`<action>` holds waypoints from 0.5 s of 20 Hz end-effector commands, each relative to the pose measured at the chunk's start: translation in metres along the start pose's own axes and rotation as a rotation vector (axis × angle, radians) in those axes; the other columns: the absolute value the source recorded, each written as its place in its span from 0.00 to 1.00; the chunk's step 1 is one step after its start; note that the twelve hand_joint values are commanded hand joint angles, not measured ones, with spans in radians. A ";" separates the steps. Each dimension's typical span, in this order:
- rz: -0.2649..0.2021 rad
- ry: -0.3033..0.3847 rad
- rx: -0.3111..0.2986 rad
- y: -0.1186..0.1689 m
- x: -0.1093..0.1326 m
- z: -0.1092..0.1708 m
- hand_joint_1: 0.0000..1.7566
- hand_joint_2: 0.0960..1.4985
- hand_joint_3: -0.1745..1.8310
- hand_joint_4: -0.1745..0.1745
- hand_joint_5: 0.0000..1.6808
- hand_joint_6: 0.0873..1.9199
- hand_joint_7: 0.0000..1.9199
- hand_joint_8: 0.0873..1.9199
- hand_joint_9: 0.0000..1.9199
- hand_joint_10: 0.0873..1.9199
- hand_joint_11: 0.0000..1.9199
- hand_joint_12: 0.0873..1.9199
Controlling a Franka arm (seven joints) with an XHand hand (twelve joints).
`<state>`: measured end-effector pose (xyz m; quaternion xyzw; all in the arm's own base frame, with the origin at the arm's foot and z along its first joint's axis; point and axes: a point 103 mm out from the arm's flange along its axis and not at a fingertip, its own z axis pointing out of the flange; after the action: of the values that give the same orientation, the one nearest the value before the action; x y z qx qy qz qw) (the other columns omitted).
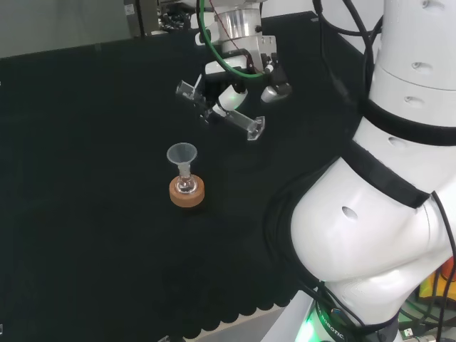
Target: Put the graduated cylinder back on the table.
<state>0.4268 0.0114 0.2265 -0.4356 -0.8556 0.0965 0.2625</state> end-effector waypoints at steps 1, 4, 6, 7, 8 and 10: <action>-0.030 0.021 -0.085 0.017 -0.009 -0.008 0.64 0.78 0.01 0.17 0.59 0.51 0.69 0.07 0.77 0.00 0.72 0.31; -0.045 0.040 -0.152 0.025 -0.016 -0.012 0.64 0.78 0.01 0.17 0.59 0.51 0.69 0.07 0.77 0.00 0.72 0.31; -0.051 0.070 -0.202 0.031 -0.022 -0.015 0.64 0.78 0.01 0.17 0.59 0.51 0.69 0.07 0.76 0.00 0.72 0.31; -0.056 0.087 -0.233 0.035 -0.025 -0.016 0.64 0.78 0.01 0.17 0.59 0.51 0.69 0.07 0.76 0.00 0.72 0.31; -0.061 0.102 -0.260 0.039 -0.028 -0.016 0.64 0.78 0.01 0.18 0.59 0.51 0.69 0.07 0.76 0.00 0.72 0.31; -0.071 0.125 -0.306 0.049 -0.034 -0.016 0.64 0.78 0.01 0.18 0.59 0.51 0.69 0.07 0.76 0.00 0.72 0.31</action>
<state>0.4603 0.0163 0.2194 -0.4382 -0.8618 -0.0010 0.2554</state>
